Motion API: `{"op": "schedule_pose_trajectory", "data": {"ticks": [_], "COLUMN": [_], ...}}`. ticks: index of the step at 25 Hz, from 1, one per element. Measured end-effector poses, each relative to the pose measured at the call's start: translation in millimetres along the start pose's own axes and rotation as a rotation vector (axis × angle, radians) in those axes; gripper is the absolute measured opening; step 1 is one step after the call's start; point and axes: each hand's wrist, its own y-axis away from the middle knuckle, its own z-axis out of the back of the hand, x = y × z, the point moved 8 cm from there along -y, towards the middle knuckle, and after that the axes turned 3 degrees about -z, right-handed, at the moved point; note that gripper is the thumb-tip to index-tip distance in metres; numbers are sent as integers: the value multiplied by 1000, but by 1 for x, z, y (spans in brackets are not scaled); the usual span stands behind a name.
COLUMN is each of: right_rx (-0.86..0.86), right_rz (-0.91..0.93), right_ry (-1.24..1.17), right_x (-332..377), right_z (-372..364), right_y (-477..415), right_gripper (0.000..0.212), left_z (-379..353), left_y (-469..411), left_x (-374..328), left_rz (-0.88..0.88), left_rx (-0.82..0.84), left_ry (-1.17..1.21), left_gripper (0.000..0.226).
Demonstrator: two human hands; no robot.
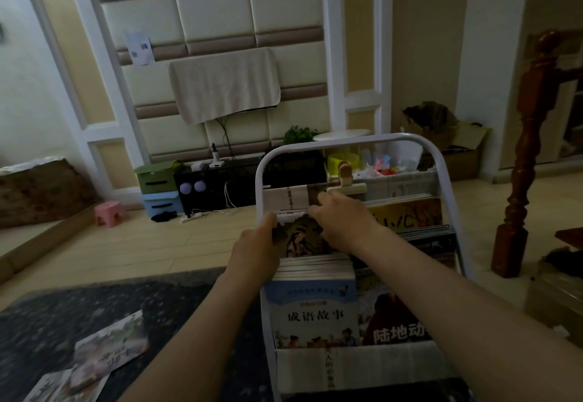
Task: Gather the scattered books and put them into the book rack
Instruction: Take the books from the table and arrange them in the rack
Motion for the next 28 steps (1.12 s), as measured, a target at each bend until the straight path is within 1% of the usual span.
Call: {"op": "schedule_pose_trajectory", "data": {"ticks": [2, 3, 5, 7, 9, 12, 14, 16, 19, 21, 23, 25, 26, 27, 28], "right_rx": [33, 55, 40, -62, -147, -158, -95, -4, 155, 278, 399, 505, 551, 599, 665], "right_rz": [-14, -27, -53, -51, 9, 141, 194, 215, 219, 226, 214, 155, 106, 38, -58], "right_ry": [-47, -73, -88, -102, -157, -224, -288, -350, -368, -386, -416, -465, -508, -580, -704], "right_x": [-3, -3, 1, 20, 53, 121, 168, 215, 276, 316, 351, 383, 400, 415, 428], "right_z": [1, 2, 10, 28, 44, 50, 38, 15, -32, -67, -104, -140, -158, -175, -192], "right_y": [1, 1, 1, -2, -6, -17, -24, -29, -32, -30, -28, -26, -25, -22, -18], "right_gripper": [40, 40, 39, 36, 30, 27, 26, 27, 20, 15, 15, 15, 16, 17, 19], "left_z": [5, 10, 24, 44, 63, 86, 95, 98, 90, 85, 78, 65, 60, 54, 47], "left_y": [5, 10, 20, 35, 54, 86, 112, 144, 200, 238, 270, 294, 303, 311, 316], "left_x": [7, 13, 30, 53, 77, 127, 165, 208, 285, 332, 368, 399, 415, 430, 446], "left_rz": [6, -3, -15, 10, 51, 138, 193, 269, 466, 586, 663, 711, 733, 762, 784], "left_rx": [102, 140, 143, 106, 91, 75, 74, 104, 163, 168, 188, 234, 236, 229, 223], "left_ry": [112, 117, 68, 61, 82, 126, 122, 69, 36, -3, -69, -97, -96, -100, -102], "left_gripper": [56, 64, 70, 69, 67, 60, 54, 51, 50, 47, 45, 41, 35, 30, 31]}}
